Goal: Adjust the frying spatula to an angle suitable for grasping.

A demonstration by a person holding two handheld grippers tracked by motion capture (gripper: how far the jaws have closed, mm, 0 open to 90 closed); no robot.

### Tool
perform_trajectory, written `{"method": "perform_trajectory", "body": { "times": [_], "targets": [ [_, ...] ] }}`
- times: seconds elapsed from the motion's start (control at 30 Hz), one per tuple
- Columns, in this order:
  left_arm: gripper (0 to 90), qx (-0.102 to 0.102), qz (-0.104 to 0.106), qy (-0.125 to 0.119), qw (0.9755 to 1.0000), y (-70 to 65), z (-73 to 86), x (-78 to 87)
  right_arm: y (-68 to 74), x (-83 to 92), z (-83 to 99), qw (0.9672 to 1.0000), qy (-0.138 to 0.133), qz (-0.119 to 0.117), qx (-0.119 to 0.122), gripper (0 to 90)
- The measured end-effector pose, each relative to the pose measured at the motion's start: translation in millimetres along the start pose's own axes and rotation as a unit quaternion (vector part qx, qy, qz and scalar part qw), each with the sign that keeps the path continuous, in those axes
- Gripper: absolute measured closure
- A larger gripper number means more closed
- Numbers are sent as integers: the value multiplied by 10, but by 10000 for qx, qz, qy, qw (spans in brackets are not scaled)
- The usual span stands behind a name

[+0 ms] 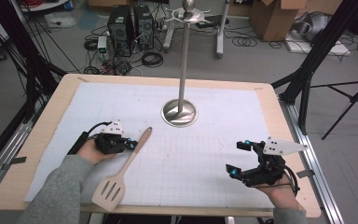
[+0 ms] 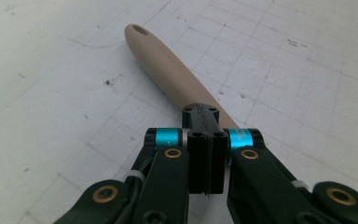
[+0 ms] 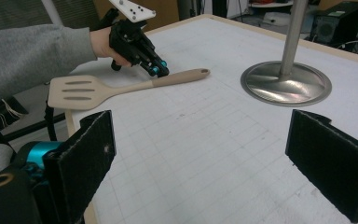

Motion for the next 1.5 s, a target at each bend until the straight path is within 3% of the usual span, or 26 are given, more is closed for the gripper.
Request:
{"method": "perform_trajectory", "body": {
  "times": [0.33,0.53,0.6,0.67,0.87,1.1,1.3,1.43,1.5],
  "targets": [
    [898,-249,306,61,9992,-146,-101,-181,4,71,35,10000,7,87,-39,74],
    [898,-312,385,49,9988,-175,-118,-215,-4,91,62,9999,24,127,-41,74],
    [898,-378,275,80,9989,-157,-128,-189,-2,88,64,9999,30,118,-48,74],
    [897,-279,231,-18,9993,-154,-177,-128,-2,86,62,9999,30,118,-71,74],
    [898,-345,379,-185,9985,-340,-311,103,-7,62,46,9999,-2,75,-80,74],
    [897,-471,556,91,9973,-547,-222,114,8,38,-1,10000,-63,-6,-32,74],
    [897,-631,635,303,9955,-606,-145,123,-7,9,-8,10000,-73,-41,-20,74],
    [896,-812,656,553,9930,-620,-38,137,-9,-13,0,10000,-44,-71,-24,74],
    [897,-799,699,664,9921,-622,10,159,-8,-20,-9,10000,-58,-70,-32,74]
  ]
}}
Point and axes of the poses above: each handheld gripper's, and its own axes: x roughly backward along the jaws, z roughly out of its underside, y roughly to its left, the point moved 8 cm from there along -x, roughly forward along the jaws, and after that the axes turned 7 degrees about -y, right-handed, at the moved point
